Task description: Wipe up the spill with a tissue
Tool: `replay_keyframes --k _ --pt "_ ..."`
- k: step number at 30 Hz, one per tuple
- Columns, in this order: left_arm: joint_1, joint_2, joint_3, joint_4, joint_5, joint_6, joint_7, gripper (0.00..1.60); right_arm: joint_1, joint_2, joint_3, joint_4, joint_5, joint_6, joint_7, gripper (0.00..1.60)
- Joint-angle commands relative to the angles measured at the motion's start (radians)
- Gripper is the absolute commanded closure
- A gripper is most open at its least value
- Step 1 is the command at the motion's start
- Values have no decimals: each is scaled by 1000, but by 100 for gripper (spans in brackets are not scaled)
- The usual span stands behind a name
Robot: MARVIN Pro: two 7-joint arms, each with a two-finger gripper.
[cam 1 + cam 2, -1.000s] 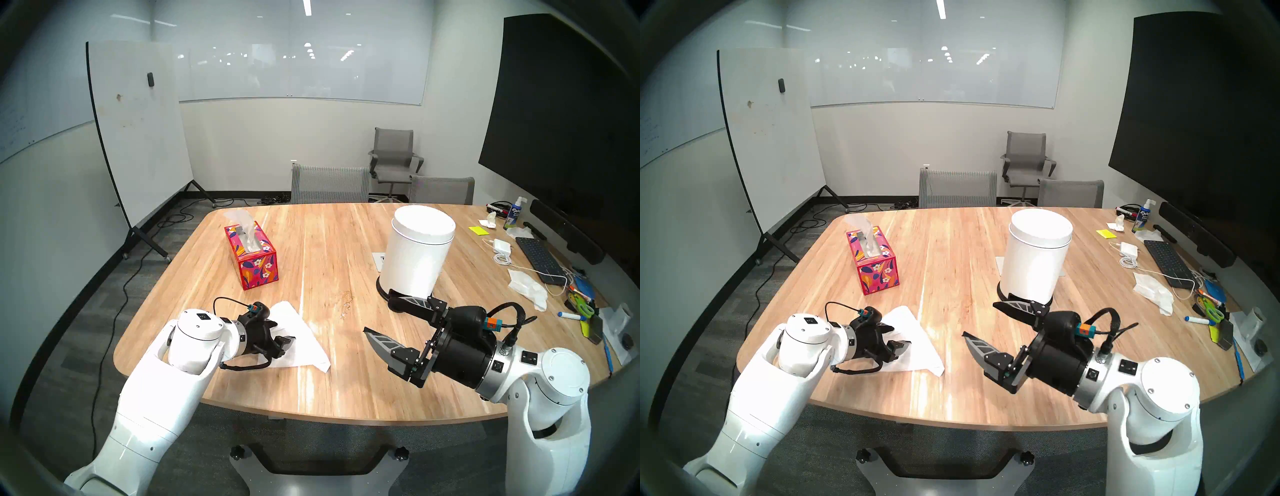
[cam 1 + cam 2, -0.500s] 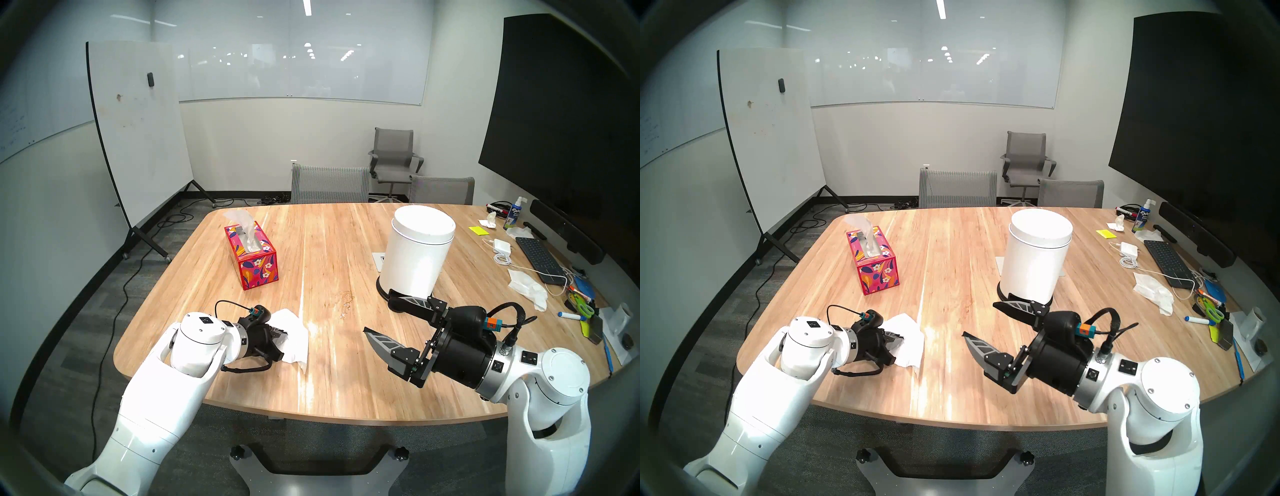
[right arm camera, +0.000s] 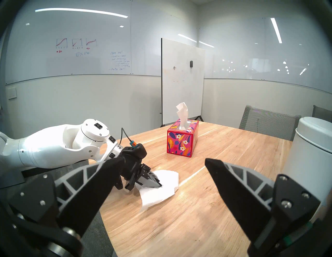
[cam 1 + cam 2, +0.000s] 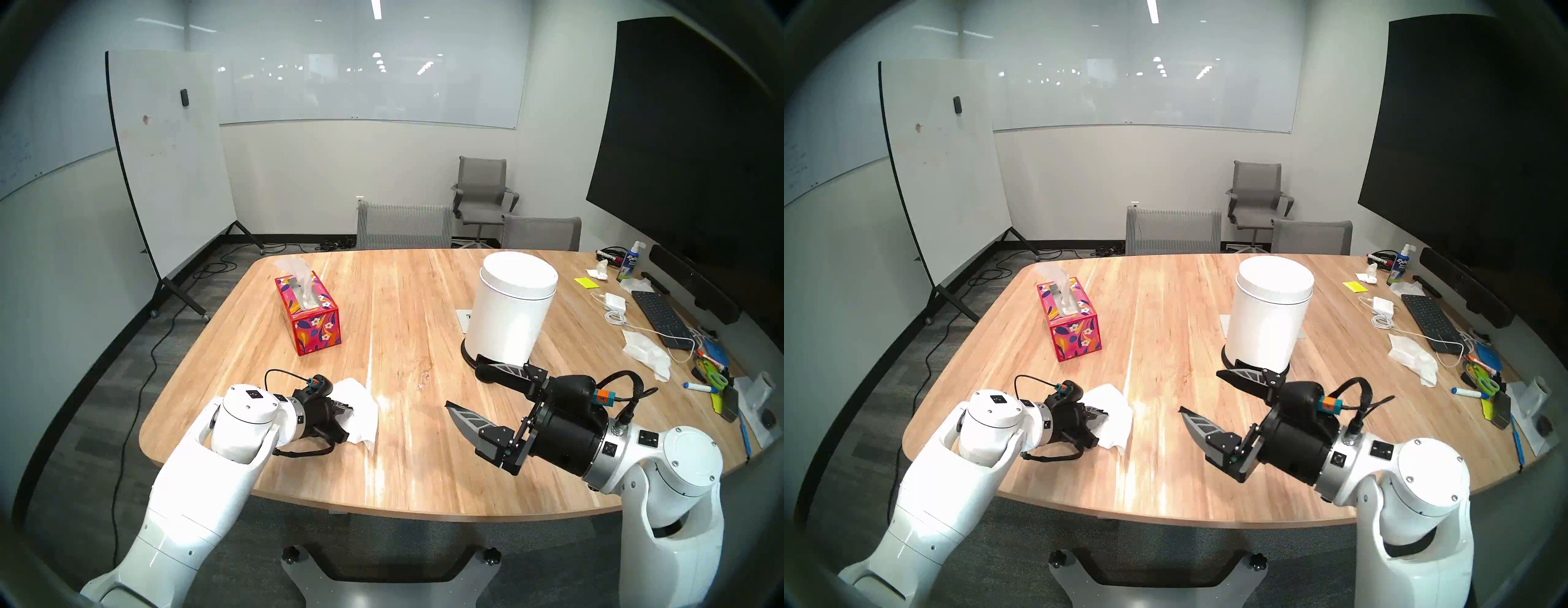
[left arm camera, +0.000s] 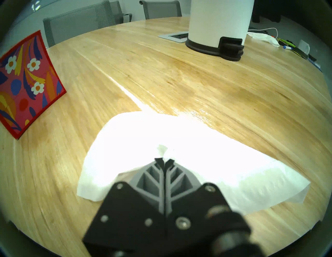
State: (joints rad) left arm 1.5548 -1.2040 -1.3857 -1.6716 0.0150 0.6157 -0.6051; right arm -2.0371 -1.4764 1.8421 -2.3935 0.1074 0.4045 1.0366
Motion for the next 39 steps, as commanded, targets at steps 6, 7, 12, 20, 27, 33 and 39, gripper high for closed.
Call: replay_keyframes --k 6,7,12,20,27,33,39 --pt "-55 -27 6 61 4 -25 23 160 2 1 2 -16 3 1 2 0" --pt "-58 -28 6 65 3 -27 24 160 2 1 2 -16 3 1 2 0" --pt "-71 -33 6 87 4 -35 32 160 2 1 2 -16 3 1 2 0" --pt "-81 -35 4 110 1 -44 37 160 2 1 2 -17 3 1 2 0" --pt "-106 -40 2 155 1 -62 43 160 2 1 2 -16 2 1 2 0" --pt "-129 -38 -3 194 -1 -78 43 160 2 1 2 -16 2 1 2 0" --pt "-147 -34 -9 234 -2 -97 41 160 2 1 2 -16 2 0 2 0"
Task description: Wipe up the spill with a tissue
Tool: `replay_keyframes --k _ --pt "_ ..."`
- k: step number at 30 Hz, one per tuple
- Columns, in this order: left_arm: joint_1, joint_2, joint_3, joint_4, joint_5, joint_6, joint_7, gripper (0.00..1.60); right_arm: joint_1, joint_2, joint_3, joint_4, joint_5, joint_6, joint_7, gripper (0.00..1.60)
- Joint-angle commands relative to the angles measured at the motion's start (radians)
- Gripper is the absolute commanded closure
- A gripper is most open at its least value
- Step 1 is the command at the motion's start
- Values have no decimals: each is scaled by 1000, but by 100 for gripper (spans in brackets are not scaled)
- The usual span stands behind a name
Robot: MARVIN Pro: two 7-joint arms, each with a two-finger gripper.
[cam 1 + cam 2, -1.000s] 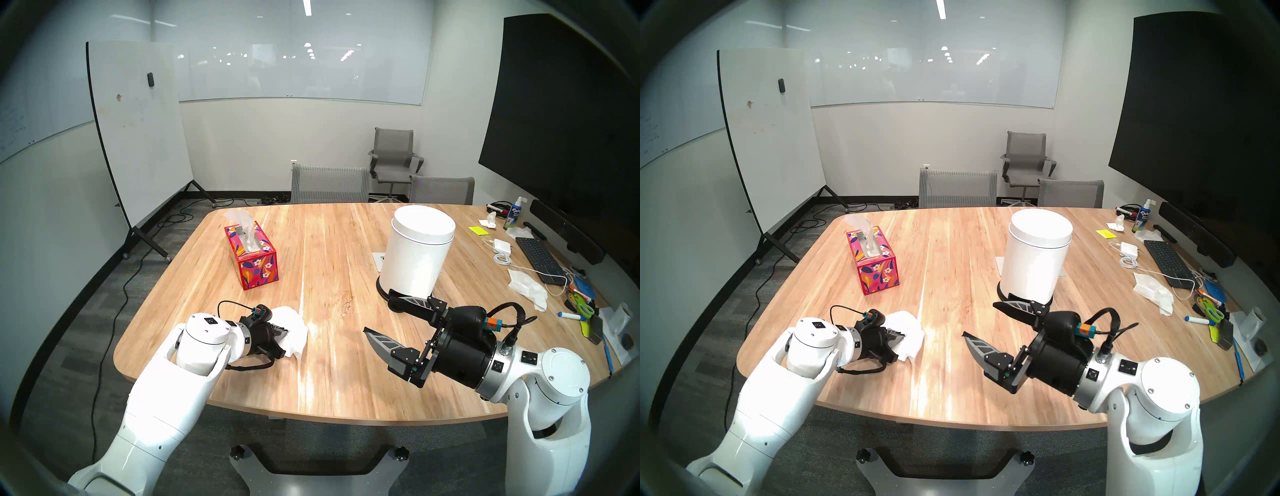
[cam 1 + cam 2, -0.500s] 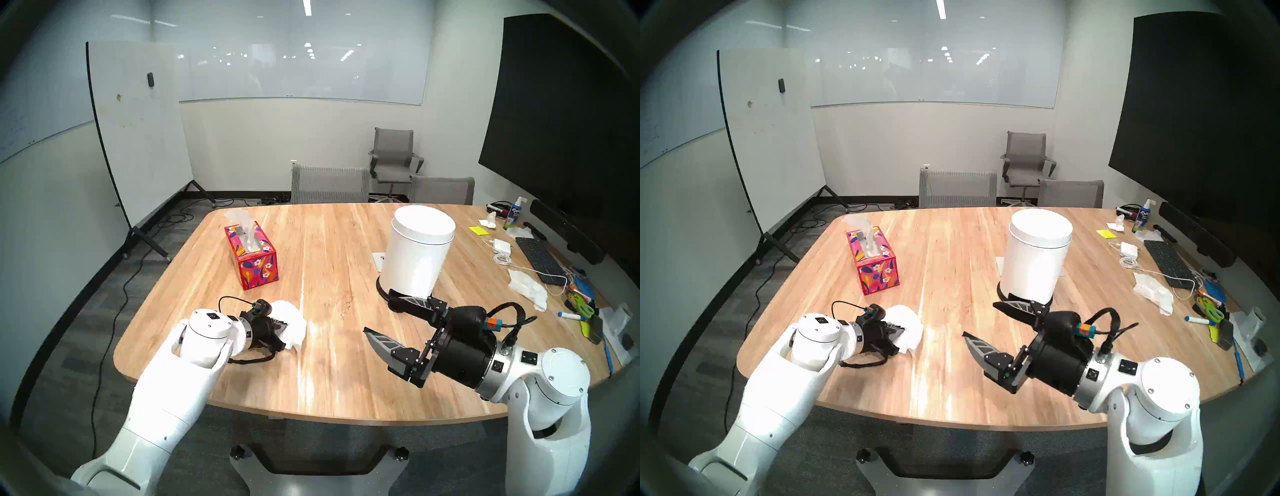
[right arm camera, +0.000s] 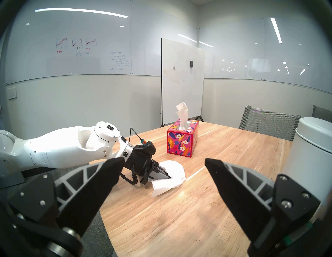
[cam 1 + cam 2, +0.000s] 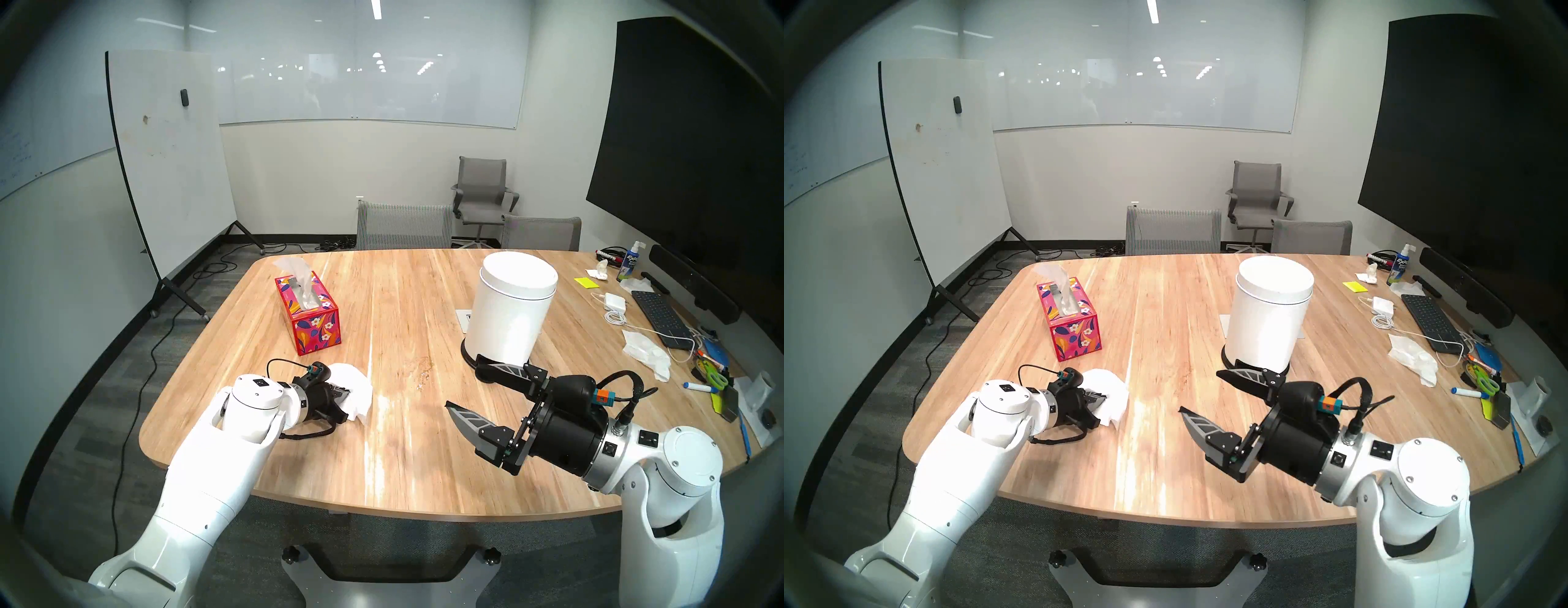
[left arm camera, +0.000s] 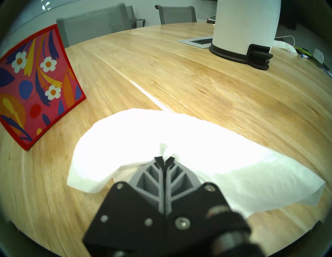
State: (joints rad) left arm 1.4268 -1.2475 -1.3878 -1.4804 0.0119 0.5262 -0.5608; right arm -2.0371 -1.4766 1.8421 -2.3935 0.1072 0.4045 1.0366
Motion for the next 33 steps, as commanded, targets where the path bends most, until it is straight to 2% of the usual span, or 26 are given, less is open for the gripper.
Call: replay_keyframes --k 1,12,23,33 --pt "-21 11 -9 46 0 -9 -4 160 2 1 2 -16 3 0 2 0" --pt "-4 54 -42 43 -18 -22 -36 160 3 1 2 -16 3 0 2 0" --pt "68 99 -70 -16 -28 -20 -81 160 3 1 2 -16 2 0 2 0" --pt "124 80 -54 -106 -27 5 -77 160 3 1 2 -16 2 0 2 0"
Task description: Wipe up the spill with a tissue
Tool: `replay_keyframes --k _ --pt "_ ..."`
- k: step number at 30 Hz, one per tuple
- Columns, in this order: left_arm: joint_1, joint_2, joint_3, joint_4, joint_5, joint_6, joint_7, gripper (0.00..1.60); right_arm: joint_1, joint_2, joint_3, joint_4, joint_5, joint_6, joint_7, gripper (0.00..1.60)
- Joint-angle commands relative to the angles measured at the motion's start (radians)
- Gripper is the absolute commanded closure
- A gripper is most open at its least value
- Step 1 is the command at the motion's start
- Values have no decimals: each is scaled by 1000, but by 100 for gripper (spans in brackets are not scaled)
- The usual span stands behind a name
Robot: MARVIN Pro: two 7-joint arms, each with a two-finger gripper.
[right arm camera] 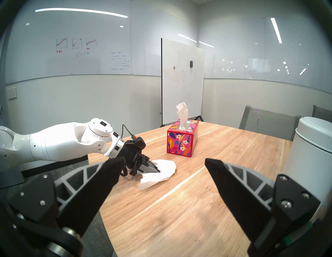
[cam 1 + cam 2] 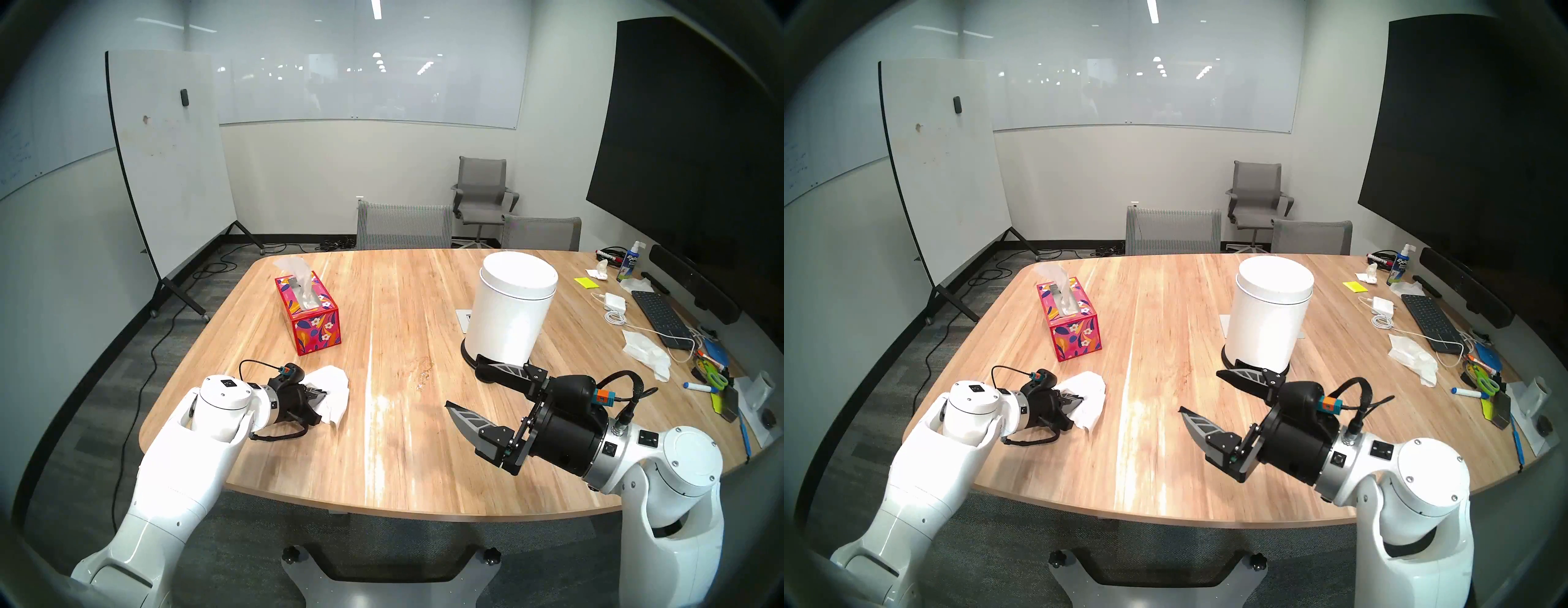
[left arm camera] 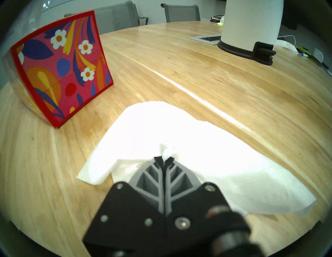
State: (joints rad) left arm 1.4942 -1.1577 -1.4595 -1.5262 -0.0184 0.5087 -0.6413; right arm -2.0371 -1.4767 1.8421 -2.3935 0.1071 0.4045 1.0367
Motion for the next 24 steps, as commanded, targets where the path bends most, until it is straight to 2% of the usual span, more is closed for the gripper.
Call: replay_keyframes --k 1,7,15,18,22,24 --pt "58 -14 21 -68 4 27 6 160 3 1 2 -16 3 0 2 0" --pt "63 -37 42 -101 9 50 23 160 3 1 2 -16 3 0 2 0" --pt "40 -78 76 -85 17 68 63 160 3 1 2 -16 3 0 2 0" --pt "2 -103 82 -44 22 73 87 160 3 1 2 -16 3 0 2 0" --pt "-85 -136 87 56 28 73 118 160 3 1 2 -16 2 0 2 0" --pt "-103 -141 83 71 31 81 132 160 3 1 2 -16 2 0 2 0"
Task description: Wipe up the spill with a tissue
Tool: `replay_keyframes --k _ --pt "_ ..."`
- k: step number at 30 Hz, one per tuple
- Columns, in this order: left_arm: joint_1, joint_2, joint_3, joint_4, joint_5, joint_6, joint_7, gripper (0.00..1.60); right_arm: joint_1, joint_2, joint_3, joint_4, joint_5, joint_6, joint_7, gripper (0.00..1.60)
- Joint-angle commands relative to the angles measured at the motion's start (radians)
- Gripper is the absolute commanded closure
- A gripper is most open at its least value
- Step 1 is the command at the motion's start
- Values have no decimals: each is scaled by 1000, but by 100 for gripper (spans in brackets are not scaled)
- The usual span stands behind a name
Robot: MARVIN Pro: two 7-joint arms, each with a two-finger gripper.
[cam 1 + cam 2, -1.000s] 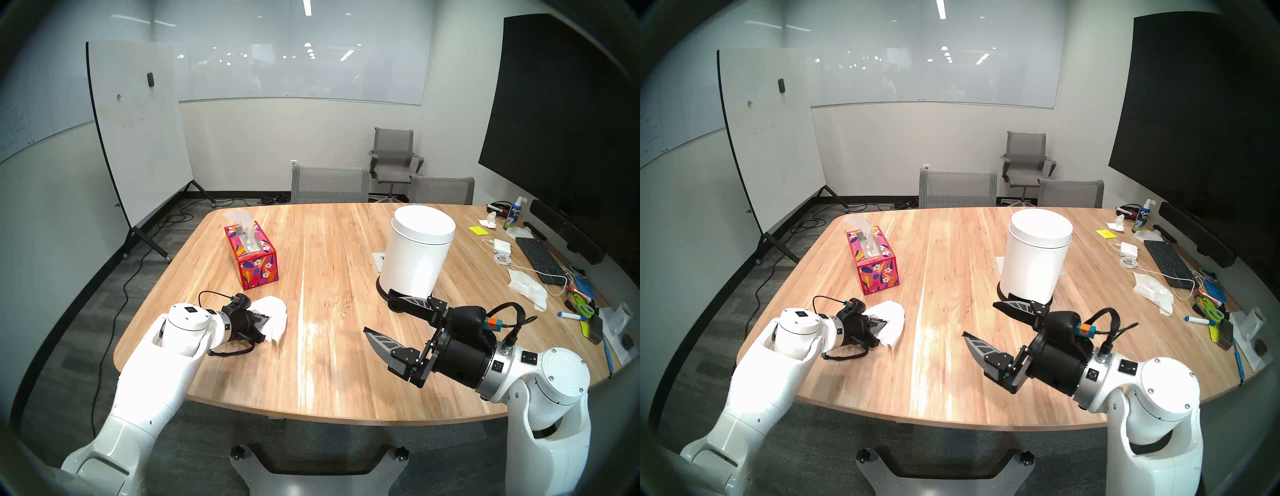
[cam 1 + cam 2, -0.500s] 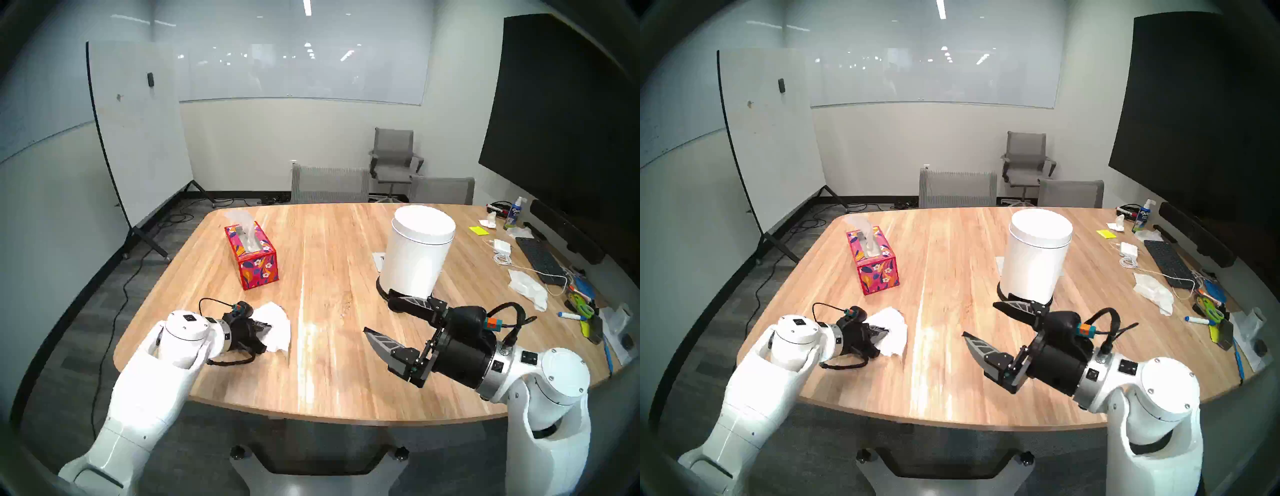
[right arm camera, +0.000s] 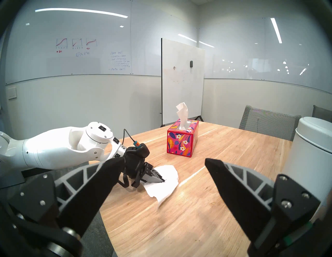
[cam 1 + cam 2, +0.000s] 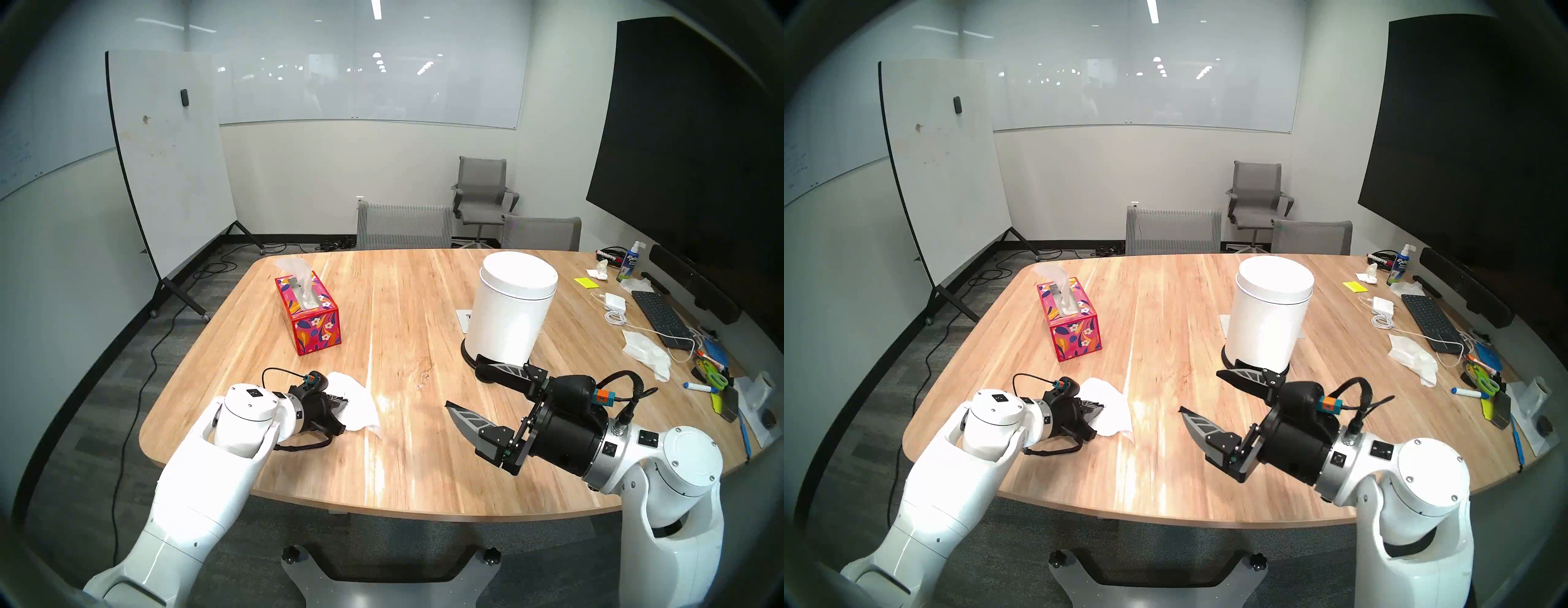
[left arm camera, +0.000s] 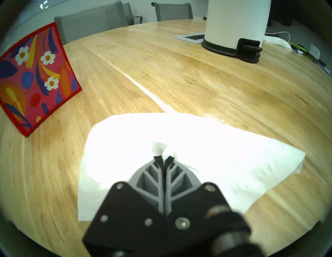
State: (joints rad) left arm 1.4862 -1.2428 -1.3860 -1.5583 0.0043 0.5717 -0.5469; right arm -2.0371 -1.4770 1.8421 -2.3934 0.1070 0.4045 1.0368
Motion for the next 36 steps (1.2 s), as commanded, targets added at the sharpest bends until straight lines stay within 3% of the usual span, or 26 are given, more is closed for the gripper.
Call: replay_keyframes --k 1,9,11,18,21,23,29,36 --pt "-108 -59 9 121 8 14 38 160 3 1 2 -16 3 0 2 0" --pt "-160 -67 8 223 13 -21 59 160 3 1 2 -16 3 0 2 0" --pt "-194 -66 7 285 8 -47 48 160 3 1 2 -16 3 0 2 0" --pt "-210 -28 -14 334 1 -87 21 160 3 1 2 -16 2 0 2 0" --pt "-197 -10 -20 317 -2 -90 6 160 3 1 2 -16 2 0 2 0" --pt "-150 34 -24 280 4 -103 -32 160 3 1 2 -15 2 -1 2 0" --pt "-78 77 -39 206 -1 -114 -85 160 3 1 2 -15 2 -1 2 0" --pt "-19 102 -35 105 -17 -87 -135 160 3 1 2 -15 2 -1 2 0"
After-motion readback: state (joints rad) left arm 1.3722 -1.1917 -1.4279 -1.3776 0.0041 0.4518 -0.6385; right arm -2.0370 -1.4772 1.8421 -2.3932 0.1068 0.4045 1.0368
